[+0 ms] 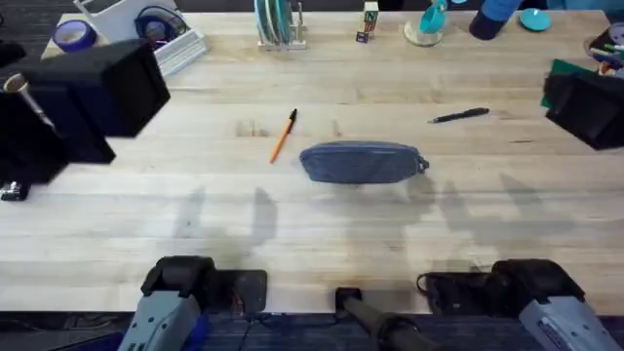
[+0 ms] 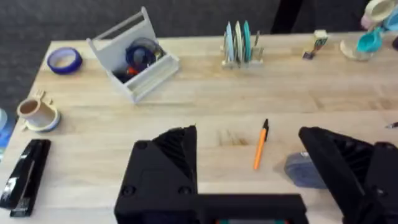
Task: Unzip the bag, pick up the pens from the table one at a time and place them inside, then zip the bag closed.
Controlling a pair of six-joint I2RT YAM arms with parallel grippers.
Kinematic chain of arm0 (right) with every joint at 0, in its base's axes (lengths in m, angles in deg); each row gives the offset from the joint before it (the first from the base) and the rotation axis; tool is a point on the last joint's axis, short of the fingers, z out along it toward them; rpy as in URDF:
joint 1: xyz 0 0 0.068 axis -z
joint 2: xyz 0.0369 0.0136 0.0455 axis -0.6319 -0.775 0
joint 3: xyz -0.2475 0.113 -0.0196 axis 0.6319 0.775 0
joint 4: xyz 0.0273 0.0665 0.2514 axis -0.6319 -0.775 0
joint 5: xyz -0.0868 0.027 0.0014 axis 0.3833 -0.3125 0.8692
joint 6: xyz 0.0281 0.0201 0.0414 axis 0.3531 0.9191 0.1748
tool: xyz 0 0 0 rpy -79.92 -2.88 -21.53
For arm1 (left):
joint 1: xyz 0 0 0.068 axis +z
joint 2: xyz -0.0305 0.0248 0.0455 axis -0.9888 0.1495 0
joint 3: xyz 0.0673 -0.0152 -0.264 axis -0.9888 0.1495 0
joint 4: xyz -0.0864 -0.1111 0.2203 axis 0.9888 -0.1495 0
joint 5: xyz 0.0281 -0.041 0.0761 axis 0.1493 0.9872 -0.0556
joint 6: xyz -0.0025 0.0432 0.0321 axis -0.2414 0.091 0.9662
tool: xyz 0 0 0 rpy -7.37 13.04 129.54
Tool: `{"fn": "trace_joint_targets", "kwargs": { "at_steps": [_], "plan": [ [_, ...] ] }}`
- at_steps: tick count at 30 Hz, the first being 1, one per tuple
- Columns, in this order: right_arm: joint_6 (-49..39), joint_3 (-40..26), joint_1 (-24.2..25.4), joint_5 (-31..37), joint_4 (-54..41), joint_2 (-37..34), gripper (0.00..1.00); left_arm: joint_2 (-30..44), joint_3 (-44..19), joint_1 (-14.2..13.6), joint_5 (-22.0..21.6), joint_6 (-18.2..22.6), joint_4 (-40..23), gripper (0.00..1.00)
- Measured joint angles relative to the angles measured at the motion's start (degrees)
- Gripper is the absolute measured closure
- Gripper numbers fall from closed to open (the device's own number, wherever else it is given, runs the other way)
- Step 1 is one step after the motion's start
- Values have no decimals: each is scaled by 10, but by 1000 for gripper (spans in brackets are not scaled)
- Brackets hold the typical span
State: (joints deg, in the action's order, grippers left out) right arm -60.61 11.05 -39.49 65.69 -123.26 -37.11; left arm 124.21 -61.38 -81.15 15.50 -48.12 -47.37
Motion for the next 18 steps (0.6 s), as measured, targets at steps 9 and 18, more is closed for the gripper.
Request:
{"fn": "trace_joint_targets", "kwargs": {
  "at_steps": [9,18],
  "plan": [
    [0,-85,0,-19,-99,-108,5,123,-91,0,0,0,-87,8],
    [-15,-106,0,-20,-108,-171,5,187,-96,0,0,0,-101,6]
  ]
}}
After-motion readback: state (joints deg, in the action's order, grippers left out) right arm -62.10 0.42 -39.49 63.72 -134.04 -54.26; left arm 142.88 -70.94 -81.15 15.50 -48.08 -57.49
